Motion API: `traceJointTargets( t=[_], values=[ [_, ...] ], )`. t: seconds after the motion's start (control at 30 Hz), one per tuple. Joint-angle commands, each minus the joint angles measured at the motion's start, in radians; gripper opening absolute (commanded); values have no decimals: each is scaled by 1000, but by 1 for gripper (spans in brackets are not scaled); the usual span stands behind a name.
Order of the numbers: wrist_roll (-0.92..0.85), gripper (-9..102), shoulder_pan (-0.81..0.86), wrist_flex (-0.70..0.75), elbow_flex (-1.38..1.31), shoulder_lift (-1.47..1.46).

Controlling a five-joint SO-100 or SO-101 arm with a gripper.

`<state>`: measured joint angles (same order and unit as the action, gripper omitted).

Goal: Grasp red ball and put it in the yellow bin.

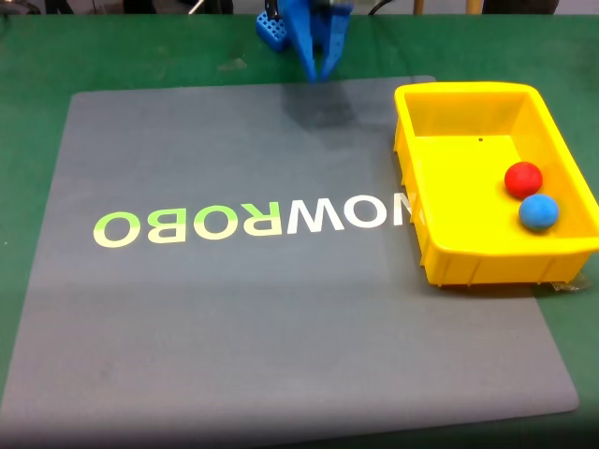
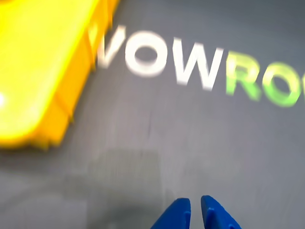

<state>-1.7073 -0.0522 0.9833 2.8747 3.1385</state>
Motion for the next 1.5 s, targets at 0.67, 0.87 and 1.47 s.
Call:
traceJointTargets(
  t=[0.67, 0.87, 1.47],
  values=[
    [12, 0, 81, 394, 225, 187],
    [8, 0, 77, 394, 225, 187],
    [38, 0, 74, 394, 225, 183]
  ],
)
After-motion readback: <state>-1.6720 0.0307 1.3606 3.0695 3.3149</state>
